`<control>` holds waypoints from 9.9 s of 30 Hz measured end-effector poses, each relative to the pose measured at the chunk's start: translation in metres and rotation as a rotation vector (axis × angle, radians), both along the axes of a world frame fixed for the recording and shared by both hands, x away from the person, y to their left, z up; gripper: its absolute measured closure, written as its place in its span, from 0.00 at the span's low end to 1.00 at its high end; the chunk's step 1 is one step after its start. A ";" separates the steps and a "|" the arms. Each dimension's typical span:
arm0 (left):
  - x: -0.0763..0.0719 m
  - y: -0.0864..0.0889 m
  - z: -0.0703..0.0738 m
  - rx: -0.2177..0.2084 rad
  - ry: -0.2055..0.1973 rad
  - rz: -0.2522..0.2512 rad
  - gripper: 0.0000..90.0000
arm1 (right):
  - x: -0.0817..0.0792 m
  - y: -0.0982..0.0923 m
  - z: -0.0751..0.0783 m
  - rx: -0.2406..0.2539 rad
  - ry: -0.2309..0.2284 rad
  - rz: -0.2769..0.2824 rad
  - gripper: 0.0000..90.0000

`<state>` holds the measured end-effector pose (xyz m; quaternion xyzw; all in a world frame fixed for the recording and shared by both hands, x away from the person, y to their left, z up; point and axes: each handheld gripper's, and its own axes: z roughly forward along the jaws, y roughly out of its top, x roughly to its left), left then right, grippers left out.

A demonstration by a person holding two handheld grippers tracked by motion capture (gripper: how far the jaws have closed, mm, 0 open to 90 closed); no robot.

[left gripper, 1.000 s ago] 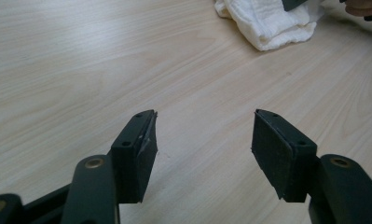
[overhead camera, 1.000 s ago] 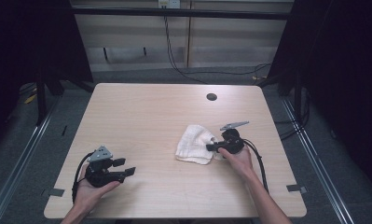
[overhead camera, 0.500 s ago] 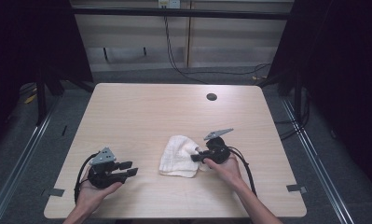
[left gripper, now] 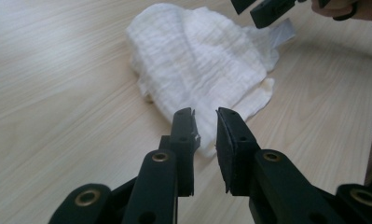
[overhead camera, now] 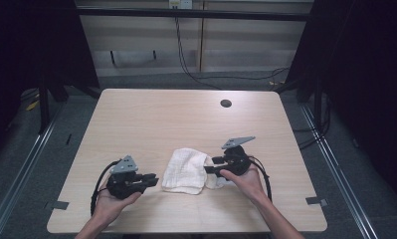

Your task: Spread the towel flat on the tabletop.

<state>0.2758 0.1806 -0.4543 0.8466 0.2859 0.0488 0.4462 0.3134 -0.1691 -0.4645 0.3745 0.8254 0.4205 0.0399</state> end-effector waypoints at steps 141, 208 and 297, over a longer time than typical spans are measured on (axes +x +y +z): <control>0.041 -0.030 -0.018 -0.108 0.053 -0.071 0.97 | -0.046 0.003 -0.034 -0.154 -0.119 0.169 0.97; 0.031 0.032 0.111 -0.301 -0.207 -0.001 0.98 | -0.022 -0.084 0.157 0.097 -0.306 -0.019 0.98; 0.138 0.002 0.020 -0.106 0.015 0.196 0.69 | 0.079 -0.094 0.045 0.025 -0.148 -0.290 0.65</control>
